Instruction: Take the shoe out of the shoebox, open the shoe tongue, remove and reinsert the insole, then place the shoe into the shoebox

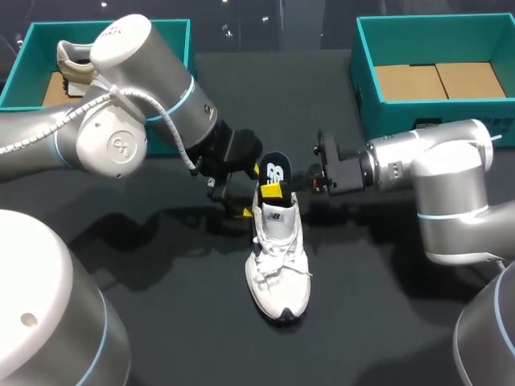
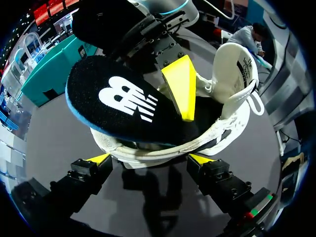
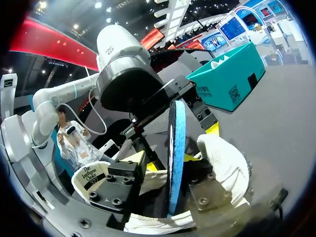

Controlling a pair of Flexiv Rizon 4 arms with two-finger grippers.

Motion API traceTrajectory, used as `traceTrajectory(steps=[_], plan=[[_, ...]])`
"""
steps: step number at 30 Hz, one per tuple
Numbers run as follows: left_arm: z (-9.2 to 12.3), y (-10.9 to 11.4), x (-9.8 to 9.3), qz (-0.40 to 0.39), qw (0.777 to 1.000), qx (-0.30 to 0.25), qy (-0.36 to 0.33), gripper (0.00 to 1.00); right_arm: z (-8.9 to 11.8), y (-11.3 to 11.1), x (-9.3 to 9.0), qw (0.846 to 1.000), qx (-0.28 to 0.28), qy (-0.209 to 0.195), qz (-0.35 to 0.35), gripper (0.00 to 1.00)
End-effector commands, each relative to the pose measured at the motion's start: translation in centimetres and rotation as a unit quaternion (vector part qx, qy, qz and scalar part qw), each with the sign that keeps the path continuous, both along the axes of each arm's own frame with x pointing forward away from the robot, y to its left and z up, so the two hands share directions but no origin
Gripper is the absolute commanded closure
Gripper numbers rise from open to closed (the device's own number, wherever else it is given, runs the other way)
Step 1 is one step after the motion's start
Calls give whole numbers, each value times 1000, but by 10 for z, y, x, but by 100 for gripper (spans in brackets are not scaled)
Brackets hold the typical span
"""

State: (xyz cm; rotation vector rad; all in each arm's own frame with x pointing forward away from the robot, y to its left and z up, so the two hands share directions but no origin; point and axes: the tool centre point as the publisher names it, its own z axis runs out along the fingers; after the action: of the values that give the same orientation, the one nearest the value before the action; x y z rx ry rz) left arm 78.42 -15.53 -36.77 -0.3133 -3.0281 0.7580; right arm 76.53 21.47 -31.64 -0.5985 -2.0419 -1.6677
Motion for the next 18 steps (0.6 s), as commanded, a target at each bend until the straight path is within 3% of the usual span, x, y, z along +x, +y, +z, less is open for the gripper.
traceTrajectory(steps=[1, 3, 5, 6, 10, 18], plan=[[-1, -1, 0, 0, 1000, 0, 0, 0, 12, -6, 4, 1000, -9, -4, -6, 69], [-1, -1, 0, 0, 1000, 0, 0, 0, 13, -7, 8, 1000, -9, -6, -8, 72], [-1, -1, 0, 0, 1000, 0, 0, 0, 14, -7, 11, 1000, -9, -7, -9, 82], [-1, -1, 0, 0, 1000, 0, 0, 0, 13, -7, 13, 1000, -8, -6, -9, 100], [-1, -1, 0, 0, 1000, 0, 0, 0, 4, -3, 14, 1000, -13, 9, -6, 100], [-1, -1, 0, 0, 1000, 0, 0, 0, -22, -1, -5, 998, -18, 55, -4, 100]])
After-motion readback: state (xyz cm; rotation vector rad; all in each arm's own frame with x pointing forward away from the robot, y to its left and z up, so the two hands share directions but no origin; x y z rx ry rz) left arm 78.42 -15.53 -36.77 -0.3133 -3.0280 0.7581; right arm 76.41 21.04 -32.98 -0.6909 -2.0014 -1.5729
